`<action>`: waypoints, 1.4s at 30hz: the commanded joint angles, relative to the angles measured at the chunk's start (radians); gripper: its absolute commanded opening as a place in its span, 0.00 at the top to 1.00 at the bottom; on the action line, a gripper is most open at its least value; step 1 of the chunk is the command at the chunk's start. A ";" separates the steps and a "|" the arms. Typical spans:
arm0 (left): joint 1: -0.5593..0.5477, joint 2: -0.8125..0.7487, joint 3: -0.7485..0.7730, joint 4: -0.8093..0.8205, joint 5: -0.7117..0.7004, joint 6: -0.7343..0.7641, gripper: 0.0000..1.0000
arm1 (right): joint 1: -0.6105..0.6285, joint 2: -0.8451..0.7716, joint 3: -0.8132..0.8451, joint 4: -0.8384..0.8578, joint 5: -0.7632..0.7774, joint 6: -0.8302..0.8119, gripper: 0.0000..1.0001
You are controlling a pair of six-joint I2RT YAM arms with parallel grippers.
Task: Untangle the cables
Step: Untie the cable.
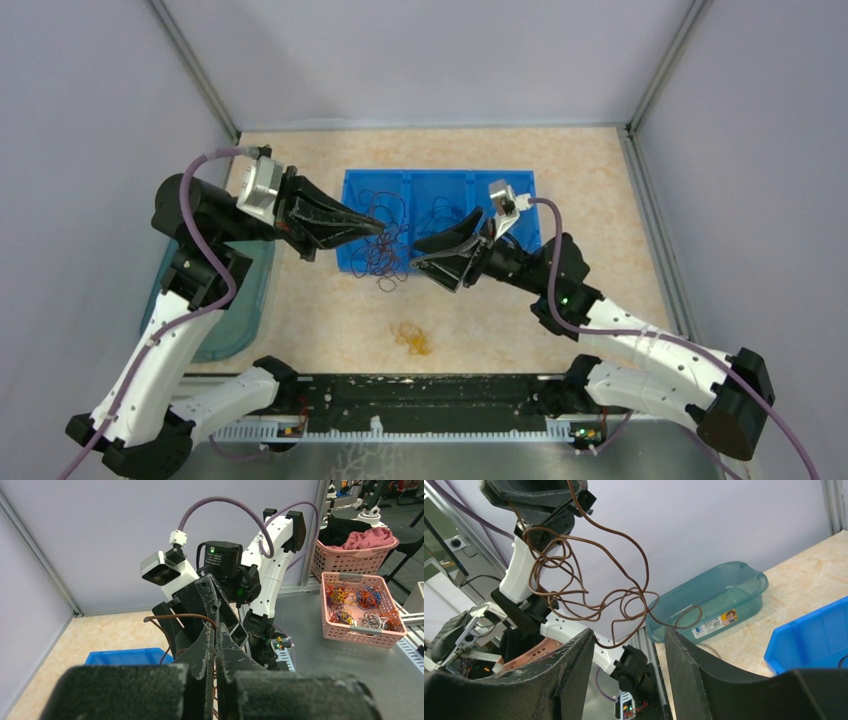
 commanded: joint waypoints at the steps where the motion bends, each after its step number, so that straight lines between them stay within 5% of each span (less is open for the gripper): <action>1: 0.005 -0.011 -0.005 0.032 0.016 -0.016 1.00 | -0.005 0.025 0.034 0.109 -0.020 0.044 0.48; 5: 0.004 -0.012 -0.004 0.029 0.010 -0.013 1.00 | -0.005 0.044 0.045 0.122 -0.029 0.061 0.58; 13: 0.004 -0.014 -0.003 0.025 0.008 -0.002 1.00 | -0.005 0.022 0.022 0.084 0.012 0.054 0.60; 24: 0.005 -0.009 -0.002 0.032 0.008 -0.005 1.00 | -0.009 -0.035 0.014 0.029 0.035 0.065 0.38; 42: 0.005 -0.012 0.003 0.036 0.024 0.002 1.00 | -0.099 0.139 -0.021 0.489 -0.247 0.542 0.44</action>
